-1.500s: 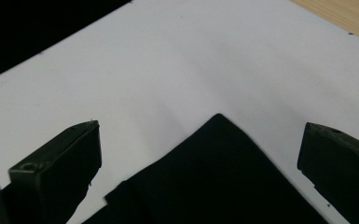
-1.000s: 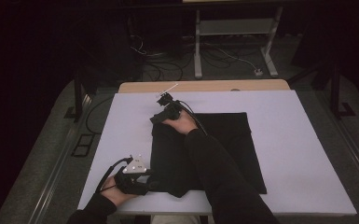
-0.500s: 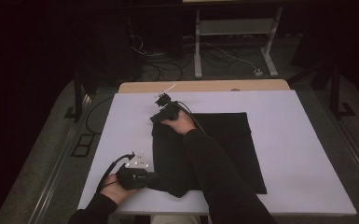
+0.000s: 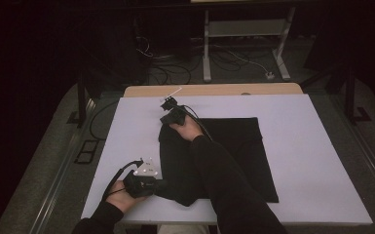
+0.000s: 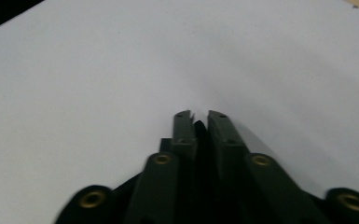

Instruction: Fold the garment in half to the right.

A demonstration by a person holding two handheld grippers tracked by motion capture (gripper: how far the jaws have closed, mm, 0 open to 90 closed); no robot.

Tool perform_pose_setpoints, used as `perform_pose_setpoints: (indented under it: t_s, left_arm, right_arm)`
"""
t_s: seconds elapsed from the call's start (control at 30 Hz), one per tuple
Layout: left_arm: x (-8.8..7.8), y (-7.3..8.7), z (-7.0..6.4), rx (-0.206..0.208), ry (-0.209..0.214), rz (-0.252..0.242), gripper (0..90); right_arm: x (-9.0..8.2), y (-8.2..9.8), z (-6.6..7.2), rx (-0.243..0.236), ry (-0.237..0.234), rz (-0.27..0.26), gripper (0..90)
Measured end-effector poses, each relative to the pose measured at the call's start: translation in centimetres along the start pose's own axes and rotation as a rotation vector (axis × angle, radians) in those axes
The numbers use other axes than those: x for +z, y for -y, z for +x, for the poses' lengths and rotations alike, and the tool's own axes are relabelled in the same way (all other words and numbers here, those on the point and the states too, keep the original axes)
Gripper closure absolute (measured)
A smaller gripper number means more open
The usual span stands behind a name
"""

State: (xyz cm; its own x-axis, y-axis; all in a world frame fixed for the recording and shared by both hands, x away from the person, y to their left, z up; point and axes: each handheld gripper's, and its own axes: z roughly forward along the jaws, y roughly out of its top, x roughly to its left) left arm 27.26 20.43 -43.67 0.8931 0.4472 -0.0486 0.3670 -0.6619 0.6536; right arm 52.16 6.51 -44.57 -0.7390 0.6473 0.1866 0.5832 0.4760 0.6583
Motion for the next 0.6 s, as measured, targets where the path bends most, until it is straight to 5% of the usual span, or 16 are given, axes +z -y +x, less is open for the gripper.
perform_pose_setpoints:
  t_s: [0.6]
  left_arm:
    - [-0.6, -0.7, -0.2, -0.013, 0.002, -0.057, 84.8]
  right_arm:
    - [-3.7, -0.7, 1.0, -0.017, -0.033, -0.024, 85.0]
